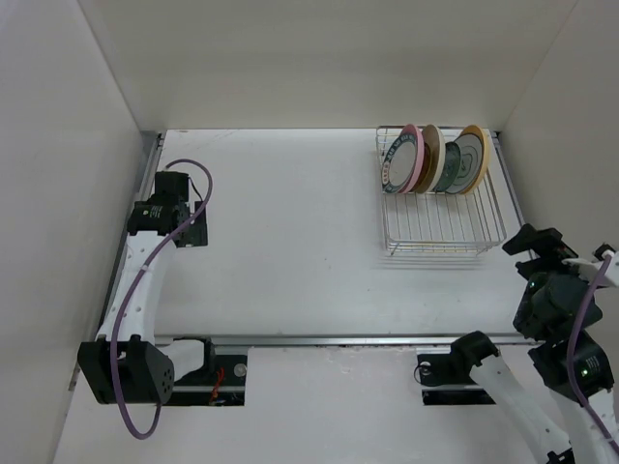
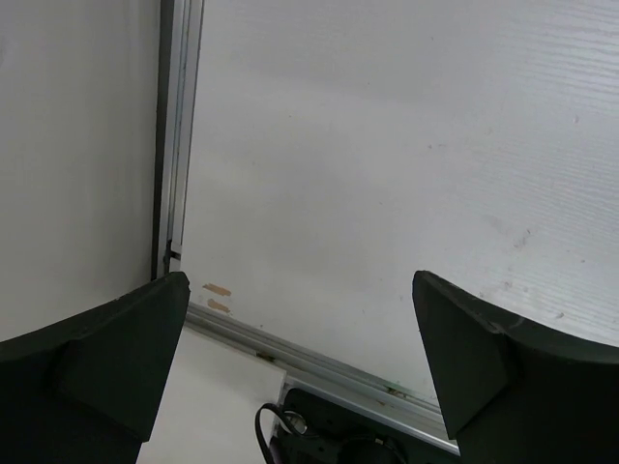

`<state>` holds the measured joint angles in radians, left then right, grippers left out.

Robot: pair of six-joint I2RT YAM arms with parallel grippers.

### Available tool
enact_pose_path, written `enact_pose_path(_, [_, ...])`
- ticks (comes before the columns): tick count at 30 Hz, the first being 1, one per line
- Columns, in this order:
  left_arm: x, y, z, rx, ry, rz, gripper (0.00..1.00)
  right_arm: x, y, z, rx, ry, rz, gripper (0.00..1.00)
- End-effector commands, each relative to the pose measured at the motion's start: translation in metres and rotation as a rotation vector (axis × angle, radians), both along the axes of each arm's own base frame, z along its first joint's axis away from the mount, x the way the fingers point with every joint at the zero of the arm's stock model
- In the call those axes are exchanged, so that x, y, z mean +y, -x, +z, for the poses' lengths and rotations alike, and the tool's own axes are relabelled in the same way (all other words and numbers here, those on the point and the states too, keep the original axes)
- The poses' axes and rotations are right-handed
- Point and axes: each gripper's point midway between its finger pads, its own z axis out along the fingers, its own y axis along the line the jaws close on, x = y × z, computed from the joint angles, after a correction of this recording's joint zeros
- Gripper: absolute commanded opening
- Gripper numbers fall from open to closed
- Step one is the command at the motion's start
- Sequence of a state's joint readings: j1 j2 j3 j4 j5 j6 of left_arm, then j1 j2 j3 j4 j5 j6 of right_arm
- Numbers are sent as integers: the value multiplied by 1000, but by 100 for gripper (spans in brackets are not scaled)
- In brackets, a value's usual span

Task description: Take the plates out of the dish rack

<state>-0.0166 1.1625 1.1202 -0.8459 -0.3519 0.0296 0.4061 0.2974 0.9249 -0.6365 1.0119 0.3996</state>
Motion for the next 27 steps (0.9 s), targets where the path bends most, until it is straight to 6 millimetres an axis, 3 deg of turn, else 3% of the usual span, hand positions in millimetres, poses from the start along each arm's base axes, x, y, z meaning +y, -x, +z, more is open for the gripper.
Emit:
enact_pose_path(1, [-2, -1, 1, -20, 17, -13, 100, 6, -6, 7, -18, 9, 33, 97])
enact_pose_path(4, [-10, -2, 1, -19, 56, -37, 100, 17, -16, 14, 3, 32, 95, 97])
enact_pose_path(7, [-19, -4, -3, -7, 100, -74, 100, 47, -46, 15, 88, 77, 220, 97])
enact_pose_path(10, [-24, -2, -5, 9, 121, -111, 100, 77, -88, 7, 236, 122, 308, 97])
enact_pose_path(11, [-24, -2, -5, 9, 121, -111, 100, 89, -99, 15, 251, 121, 353, 97])
enact_pose_path(12, [-24, -2, -5, 9, 121, -111, 100, 103, -125, -4, 353, 142, 372, 97])
enact_pose_path(14, [-24, -2, -5, 9, 121, -111, 100, 120, -150, -13, 418, 142, 406, 97])
enact_pose_path(15, [-24, -2, -5, 9, 121, -111, 100, 130, -173, -19, 468, 153, 406, 97])
enact_pose_path(17, [-24, -2, -5, 12, 116, -118, 100, 140, -198, -26, 511, 161, 406, 97])
enact_pose_path(18, [-24, -2, -5, 12, 116, -118, 100, 150, -210, -11, 493, 151, 433, 97])
enact_pose_path(19, [-24, -2, -5, 12, 116, -118, 100, 160, -229, -34, 576, 164, 443, 97])
enact_pose_path(22, [-24, -2, -5, 12, 116, -118, 100, 179, -264, -37, 599, 162, 464, 97])
enact_pose_path(25, [-25, -1, -11, 30, 125, -122, 100, 189, -282, -33, 587, 156, 477, 85])
enact_pose_path(27, [-25, -2, -13, 39, 125, -121, 100, 190, -291, -47, 620, 166, 463, 75])
